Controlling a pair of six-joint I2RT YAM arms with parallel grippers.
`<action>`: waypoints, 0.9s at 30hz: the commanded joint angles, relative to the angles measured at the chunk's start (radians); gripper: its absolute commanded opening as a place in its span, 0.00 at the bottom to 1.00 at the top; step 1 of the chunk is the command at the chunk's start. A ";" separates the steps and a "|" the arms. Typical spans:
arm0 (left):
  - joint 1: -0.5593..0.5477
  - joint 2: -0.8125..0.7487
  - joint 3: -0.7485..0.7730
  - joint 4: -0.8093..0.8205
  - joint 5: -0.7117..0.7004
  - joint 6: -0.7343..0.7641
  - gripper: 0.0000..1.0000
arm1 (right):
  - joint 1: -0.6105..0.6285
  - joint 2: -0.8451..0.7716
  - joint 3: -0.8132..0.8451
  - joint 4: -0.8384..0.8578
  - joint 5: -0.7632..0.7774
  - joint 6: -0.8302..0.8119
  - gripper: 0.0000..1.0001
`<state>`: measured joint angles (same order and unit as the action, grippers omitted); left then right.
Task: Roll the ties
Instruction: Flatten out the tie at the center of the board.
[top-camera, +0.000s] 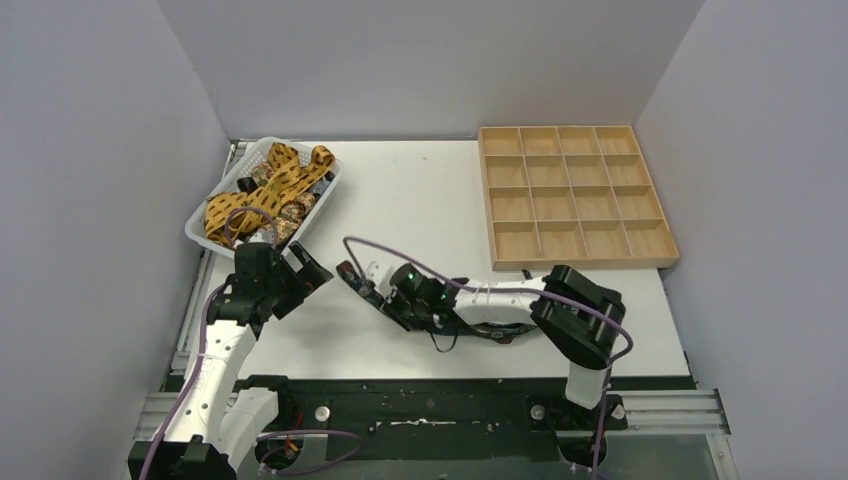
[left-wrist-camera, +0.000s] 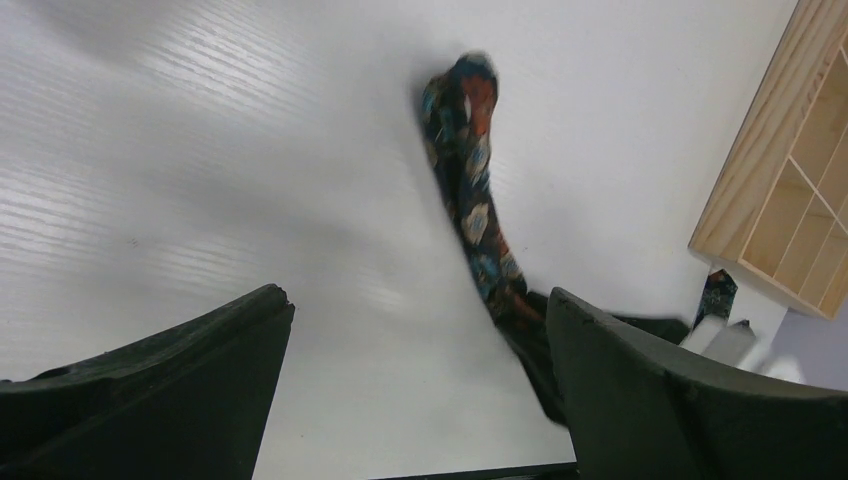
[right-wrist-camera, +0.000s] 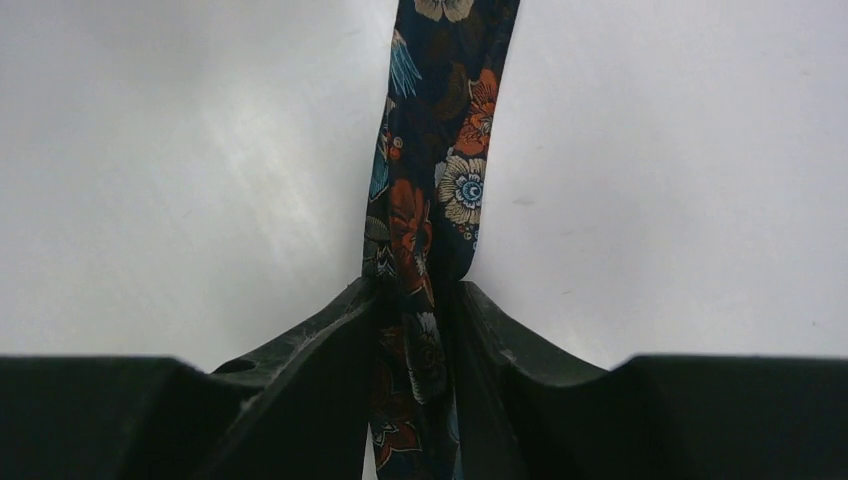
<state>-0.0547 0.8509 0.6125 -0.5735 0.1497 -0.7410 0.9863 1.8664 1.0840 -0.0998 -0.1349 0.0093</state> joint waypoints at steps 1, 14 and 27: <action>0.011 -0.009 0.023 0.000 -0.032 -0.030 0.97 | 0.154 -0.140 -0.217 0.138 0.157 -0.161 0.31; 0.008 -0.006 -0.155 0.159 0.119 -0.119 0.88 | 0.179 -0.343 -0.373 0.277 0.301 -0.145 0.64; -0.076 -0.071 -0.290 0.193 0.089 -0.218 0.84 | 0.166 -0.458 -0.455 0.276 0.211 0.087 0.65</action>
<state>-0.0937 0.7681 0.3313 -0.4358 0.2474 -0.9215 1.1511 1.5135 0.6624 0.1116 0.1120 -0.0006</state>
